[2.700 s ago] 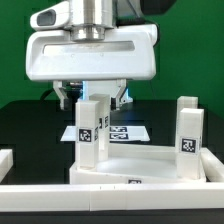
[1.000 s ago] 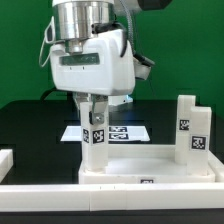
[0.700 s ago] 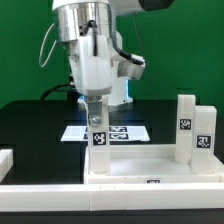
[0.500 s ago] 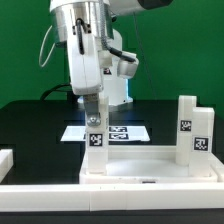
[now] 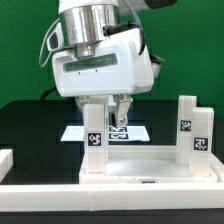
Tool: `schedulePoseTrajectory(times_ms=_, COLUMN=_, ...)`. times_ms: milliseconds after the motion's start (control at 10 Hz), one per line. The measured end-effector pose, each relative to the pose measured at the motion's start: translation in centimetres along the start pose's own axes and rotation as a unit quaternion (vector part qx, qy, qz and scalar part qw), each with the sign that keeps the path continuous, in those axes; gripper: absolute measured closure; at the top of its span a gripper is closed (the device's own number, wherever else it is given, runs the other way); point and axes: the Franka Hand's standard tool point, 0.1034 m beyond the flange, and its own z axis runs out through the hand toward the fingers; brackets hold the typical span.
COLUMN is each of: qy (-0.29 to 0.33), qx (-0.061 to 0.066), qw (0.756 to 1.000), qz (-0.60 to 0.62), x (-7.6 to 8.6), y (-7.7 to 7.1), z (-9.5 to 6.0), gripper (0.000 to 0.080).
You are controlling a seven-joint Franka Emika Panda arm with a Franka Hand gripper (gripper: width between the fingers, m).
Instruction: Assemble desk
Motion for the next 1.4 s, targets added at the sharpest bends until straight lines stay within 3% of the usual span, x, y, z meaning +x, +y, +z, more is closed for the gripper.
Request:
schedulePoseTrajectory(times_ms=400, qy=-0.001, qx=-0.002, qw=0.994, qz=-0.112, x=-0.02, y=0.12, z=0.10, gripper=0.0151)
schedulePoseTrajectory(times_ms=500, qy=-0.026, qx=-0.022, qw=0.976, qz=-0.217, x=-0.33, y=0.11, z=0.14, gripper=0.0151)
schedulePoseTrajectory(times_ms=600, qy=-0.038, qx=-0.033, qw=0.965, qz=-0.256, x=-0.23, y=-0.41, z=0.16, gripper=0.0151)
schedulePoseTrajectory(times_ms=800, qy=-0.031, qx=-0.031, qw=0.972, qz=-0.230, x=-0.04, y=-0.34, z=0.30, gripper=0.0151)
schedulePoseTrajectory(times_ms=900, qy=-0.031, qx=-0.032, qw=0.972, qz=-0.230, x=-0.03, y=-0.32, z=0.31, gripper=0.0279)
schedulePoseTrajectory(times_ms=1000, qy=-0.030, qx=-0.032, qw=0.977, qz=-0.207, x=-0.05, y=-0.33, z=0.32, gripper=0.0279)
schedulePoseTrajectory(times_ms=1200, qy=-0.029, qx=-0.035, qw=0.990, qz=-0.134, x=-0.07, y=-0.28, z=0.41, gripper=0.0515)
schedulePoseTrajectory(times_ms=1400, qy=-0.026, qx=-0.036, qw=0.998, qz=-0.050, x=-0.20, y=-0.45, z=0.41, gripper=0.0514)
